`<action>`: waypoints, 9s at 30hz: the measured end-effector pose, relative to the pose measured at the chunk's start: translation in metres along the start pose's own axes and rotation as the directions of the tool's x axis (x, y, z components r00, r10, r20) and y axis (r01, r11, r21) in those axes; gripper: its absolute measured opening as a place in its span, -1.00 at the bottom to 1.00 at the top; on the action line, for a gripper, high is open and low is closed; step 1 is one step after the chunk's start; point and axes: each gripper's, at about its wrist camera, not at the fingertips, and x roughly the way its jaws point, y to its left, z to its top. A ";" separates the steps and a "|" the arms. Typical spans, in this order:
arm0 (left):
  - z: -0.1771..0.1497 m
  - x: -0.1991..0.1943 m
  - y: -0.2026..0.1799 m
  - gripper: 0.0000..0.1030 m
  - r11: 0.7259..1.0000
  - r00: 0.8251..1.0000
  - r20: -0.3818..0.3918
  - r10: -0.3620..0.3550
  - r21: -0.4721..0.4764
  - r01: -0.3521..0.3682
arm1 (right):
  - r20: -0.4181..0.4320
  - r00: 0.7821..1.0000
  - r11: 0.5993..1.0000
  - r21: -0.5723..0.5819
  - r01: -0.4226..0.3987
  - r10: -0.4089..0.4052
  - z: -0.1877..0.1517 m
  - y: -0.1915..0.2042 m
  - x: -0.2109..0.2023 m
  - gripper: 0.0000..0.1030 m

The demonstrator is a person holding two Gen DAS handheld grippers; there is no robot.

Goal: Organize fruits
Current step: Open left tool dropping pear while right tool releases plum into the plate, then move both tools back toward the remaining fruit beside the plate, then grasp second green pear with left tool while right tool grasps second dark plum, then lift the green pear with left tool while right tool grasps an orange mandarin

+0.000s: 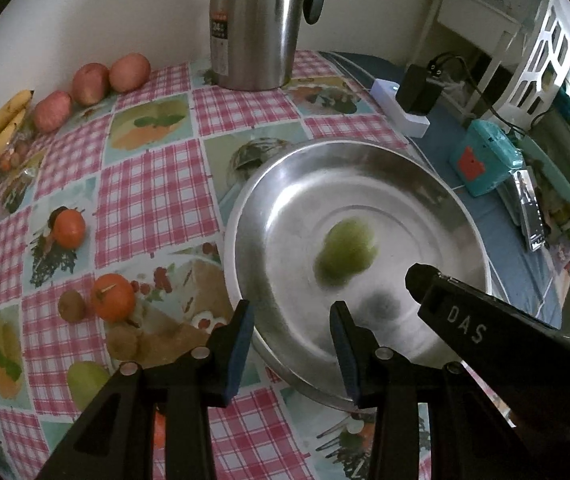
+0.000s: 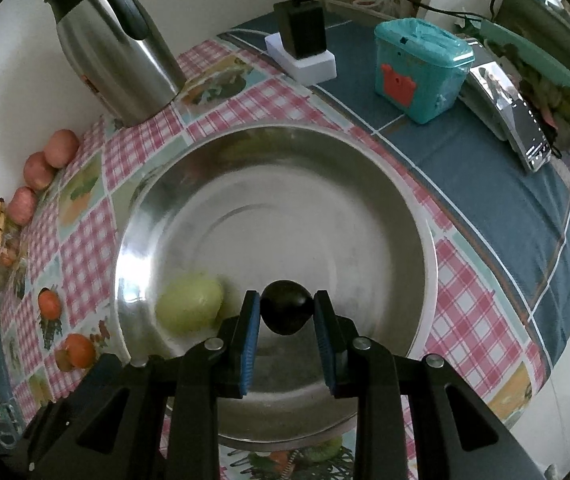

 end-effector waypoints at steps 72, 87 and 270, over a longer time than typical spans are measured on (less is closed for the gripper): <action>-0.022 -0.043 0.166 1.00 0.832 0.976 -0.077 0.202 -0.512 -0.213 | 0.024 0.998 0.959 -0.280 -0.044 0.053 -0.025 0.073 -0.012 0.88; -0.030 -0.056 0.171 1.00 0.842 0.965 -0.054 0.256 -0.479 -0.250 | 0.024 0.993 0.945 -0.311 -0.106 0.119 -0.035 0.084 -0.014 0.89; -0.075 -0.048 0.229 -0.21 0.646 0.998 -0.054 -0.037 -0.763 -0.018 | -0.209 0.947 0.788 -0.527 -0.319 0.244 -0.107 0.164 -0.003 -0.29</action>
